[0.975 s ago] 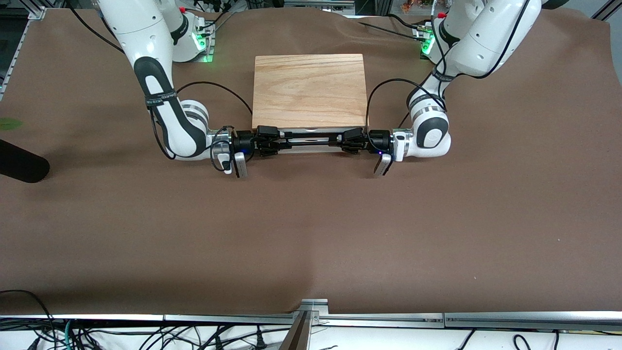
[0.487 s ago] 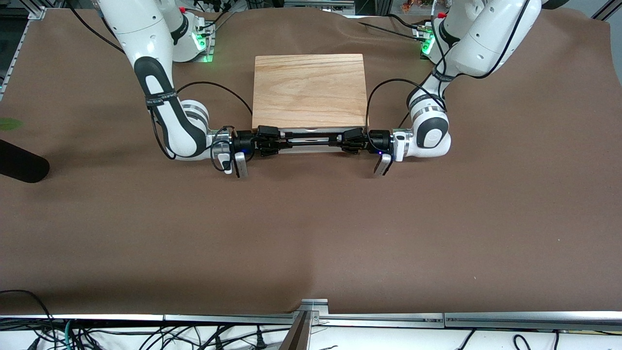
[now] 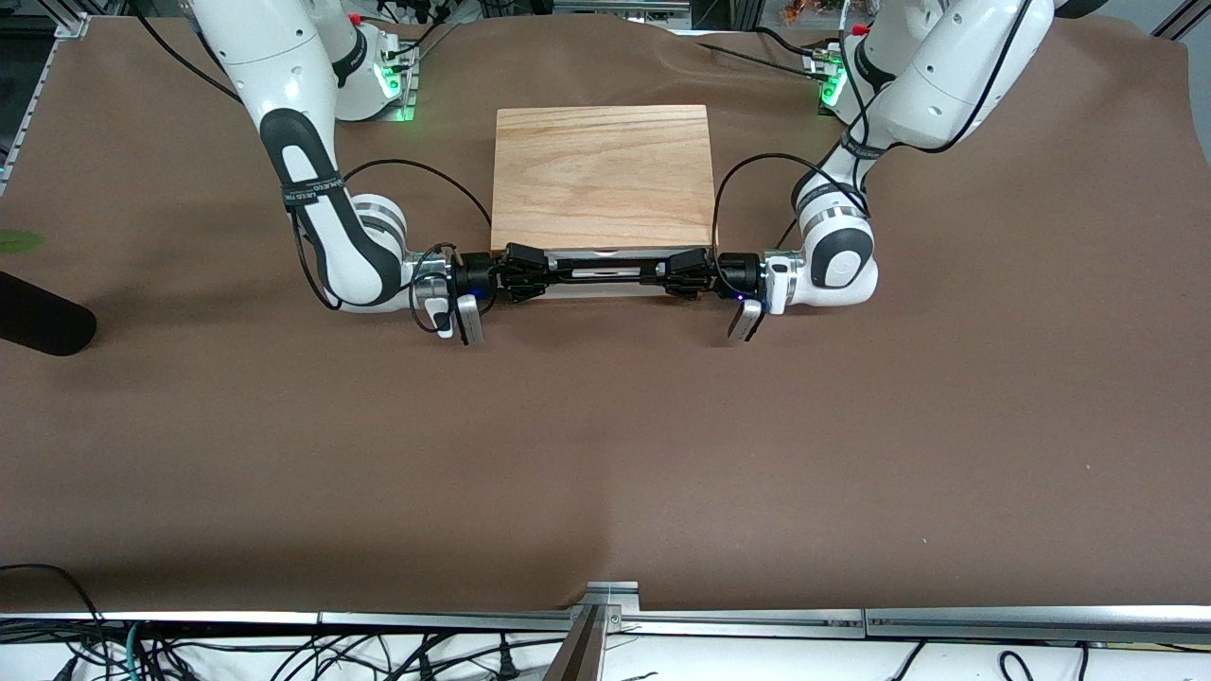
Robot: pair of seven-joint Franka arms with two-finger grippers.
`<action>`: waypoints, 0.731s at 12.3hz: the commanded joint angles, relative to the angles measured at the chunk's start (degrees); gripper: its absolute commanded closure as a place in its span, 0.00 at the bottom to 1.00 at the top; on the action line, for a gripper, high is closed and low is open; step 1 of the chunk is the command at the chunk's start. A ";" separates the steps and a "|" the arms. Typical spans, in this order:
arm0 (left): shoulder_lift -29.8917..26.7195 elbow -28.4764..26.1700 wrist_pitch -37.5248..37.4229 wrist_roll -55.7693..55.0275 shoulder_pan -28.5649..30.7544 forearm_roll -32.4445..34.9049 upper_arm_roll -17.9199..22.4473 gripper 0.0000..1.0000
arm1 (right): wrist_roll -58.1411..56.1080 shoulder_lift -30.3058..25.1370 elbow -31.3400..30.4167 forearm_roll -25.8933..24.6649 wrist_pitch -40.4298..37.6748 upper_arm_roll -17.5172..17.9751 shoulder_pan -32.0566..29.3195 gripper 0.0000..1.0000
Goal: Pull top drawer with both arms simultaneously
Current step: 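Close the right gripper and the left gripper on the handle ends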
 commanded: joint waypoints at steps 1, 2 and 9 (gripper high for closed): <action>0.16 -0.20 -0.79 1.53 0.05 -1.13 0.12 1.00 | -1.09 0.17 -0.54 -0.15 0.40 0.25 0.37 0.76; 0.16 -0.20 -0.79 1.53 0.05 -1.13 0.12 1.00 | -1.18 1.13 -0.10 -0.06 0.23 0.25 0.11 0.76; 0.16 -0.20 -0.79 1.53 0.13 -1.13 0.21 1.00 | -1.27 2.28 0.78 0.38 0.23 0.16 -0.16 1.00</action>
